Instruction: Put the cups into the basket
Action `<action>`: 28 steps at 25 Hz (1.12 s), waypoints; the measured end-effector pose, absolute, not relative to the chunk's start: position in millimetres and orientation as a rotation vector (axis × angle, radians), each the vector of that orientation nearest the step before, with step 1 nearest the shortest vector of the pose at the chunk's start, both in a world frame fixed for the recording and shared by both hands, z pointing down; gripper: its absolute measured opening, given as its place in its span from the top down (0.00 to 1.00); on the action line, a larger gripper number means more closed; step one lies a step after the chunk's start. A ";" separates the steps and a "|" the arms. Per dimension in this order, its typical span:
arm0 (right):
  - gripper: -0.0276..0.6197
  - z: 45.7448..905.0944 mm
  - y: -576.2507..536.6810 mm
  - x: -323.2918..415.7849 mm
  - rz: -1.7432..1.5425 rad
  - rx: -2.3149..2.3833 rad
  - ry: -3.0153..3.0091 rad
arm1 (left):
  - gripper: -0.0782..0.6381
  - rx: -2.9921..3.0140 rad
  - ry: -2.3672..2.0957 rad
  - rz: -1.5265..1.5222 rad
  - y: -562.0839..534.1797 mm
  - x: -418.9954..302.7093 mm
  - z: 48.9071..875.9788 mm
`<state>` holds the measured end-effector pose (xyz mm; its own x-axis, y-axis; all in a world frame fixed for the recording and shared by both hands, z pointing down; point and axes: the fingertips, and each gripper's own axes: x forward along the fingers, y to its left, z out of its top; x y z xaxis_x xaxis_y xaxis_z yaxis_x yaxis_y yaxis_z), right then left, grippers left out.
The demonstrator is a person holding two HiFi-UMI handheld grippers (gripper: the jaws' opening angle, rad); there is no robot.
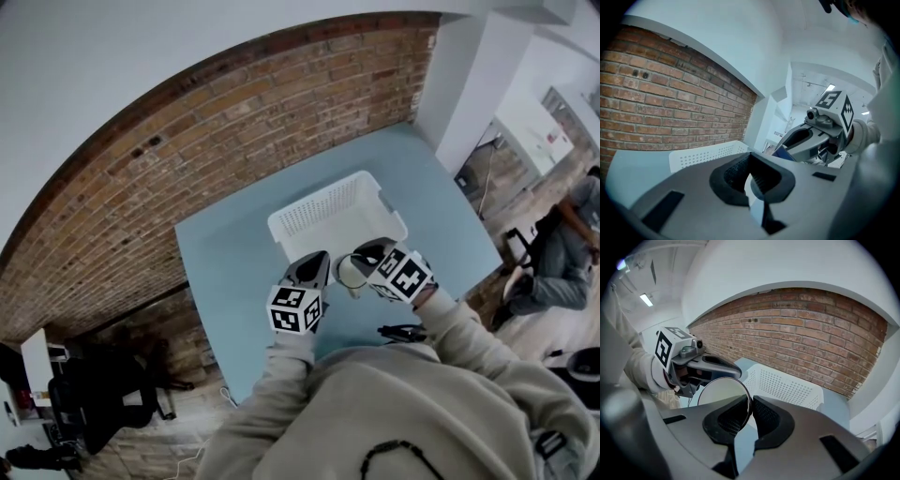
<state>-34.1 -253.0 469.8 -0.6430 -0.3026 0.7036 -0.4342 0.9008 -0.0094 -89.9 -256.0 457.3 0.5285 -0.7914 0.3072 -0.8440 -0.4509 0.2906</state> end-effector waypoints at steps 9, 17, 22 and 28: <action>0.89 476.1 -262.9 -40.8 0.242 0.492 -2.295 | 0.90 2.296 -1.361 0.170 -259.5 -107.9 461.6; 0.89 495.7 -288.8 -56.9 0.272 0.441 -2.277 | 0.90 2.267 -1.385 0.130 -283.6 -122.9 453.6; 0.89 511.2 -321.4 -68.2 0.286 0.430 -2.258 | 0.90 2.212 -1.385 0.119 -310.6 -132.9 465.8; 0.89 548.7 -362.8 -82.1 0.314 0.393 -2.206 | 0.90 2.168 -1.384 0.116 -349.7 -139.8 481.1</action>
